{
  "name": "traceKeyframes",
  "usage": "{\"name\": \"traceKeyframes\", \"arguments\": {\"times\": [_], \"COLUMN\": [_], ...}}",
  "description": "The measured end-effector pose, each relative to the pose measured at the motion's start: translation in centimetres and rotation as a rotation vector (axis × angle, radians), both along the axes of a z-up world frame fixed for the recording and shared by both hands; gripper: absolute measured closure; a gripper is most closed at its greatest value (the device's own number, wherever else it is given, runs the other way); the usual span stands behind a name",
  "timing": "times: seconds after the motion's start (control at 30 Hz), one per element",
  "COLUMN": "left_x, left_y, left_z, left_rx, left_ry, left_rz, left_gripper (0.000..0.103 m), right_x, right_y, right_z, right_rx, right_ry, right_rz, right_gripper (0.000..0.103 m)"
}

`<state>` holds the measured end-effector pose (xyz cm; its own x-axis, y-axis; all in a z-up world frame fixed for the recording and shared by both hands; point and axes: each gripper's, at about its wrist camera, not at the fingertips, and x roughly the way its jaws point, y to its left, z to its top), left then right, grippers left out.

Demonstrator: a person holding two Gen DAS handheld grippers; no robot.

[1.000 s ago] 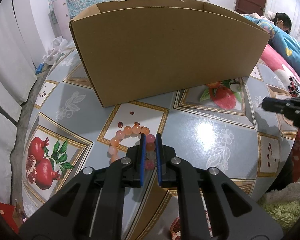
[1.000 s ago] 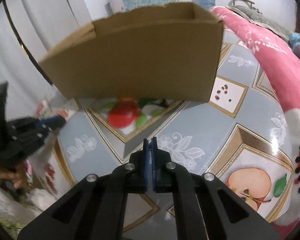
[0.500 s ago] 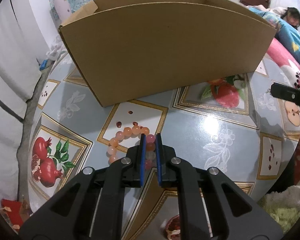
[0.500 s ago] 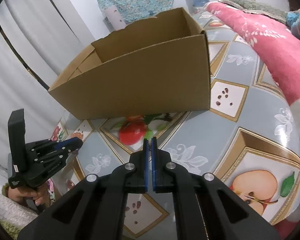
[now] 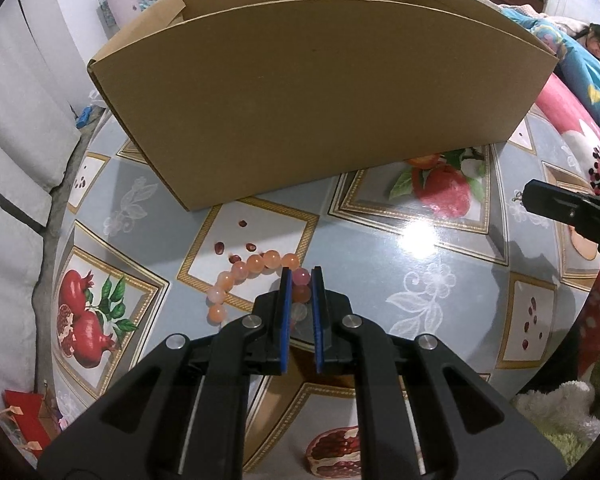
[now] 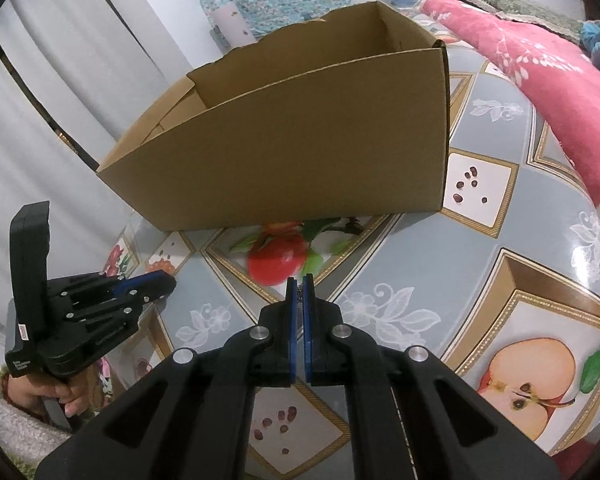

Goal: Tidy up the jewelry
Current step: 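Lift and carry the bracelet and charm over the box with both tools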

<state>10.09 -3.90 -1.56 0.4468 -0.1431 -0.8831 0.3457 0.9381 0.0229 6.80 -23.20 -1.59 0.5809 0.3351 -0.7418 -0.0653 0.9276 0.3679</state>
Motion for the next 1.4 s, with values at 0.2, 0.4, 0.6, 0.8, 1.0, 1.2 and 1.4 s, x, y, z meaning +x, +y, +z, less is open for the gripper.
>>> {"name": "traceKeyframes", "arguments": {"times": [0.2, 0.4, 0.6, 0.8, 1.0, 1.2, 1.4], "left_x": [-0.1, -0.1, -0.2, -0.9, -2.2, -3.5, -3.0], "left_y": [0.1, 0.1, 0.1, 1.4, 4.2, 6.9, 7.7], "left_z": [-0.1, -0.1, -0.1, 0.7, 4.2, 9.1, 13.8], "left_rx": [-0.002, -0.003, -0.005, -0.06, -0.161, -0.29, -0.449], "left_ry": [0.001, 0.001, -0.001, -0.052, -0.124, -0.178, -0.202], "left_rz": [0.002, 0.003, 0.004, 0.002, 0.012, 0.01, -0.013], "left_gripper": [0.095, 0.095, 0.095, 0.095, 0.095, 0.095, 0.095], "right_x": [0.0, 0.1, 0.2, -0.2, -0.7, -0.9, -0.4], "right_y": [-0.1, 0.0, 0.0, -0.6, -2.0, -2.8, -2.4], "right_z": [0.3, 0.4, 0.6, 1.7, 3.5, 5.3, 8.3], "right_rx": [0.001, 0.002, 0.008, 0.011, 0.051, 0.085, 0.122], "right_ry": [-0.007, -0.011, -0.016, -0.045, -0.08, -0.119, -0.196], "right_rz": [0.0, 0.001, -0.002, -0.013, -0.036, -0.039, 0.002], "right_gripper": [0.1, 0.1, 0.1, 0.1, 0.1, 0.1, 0.1]}}
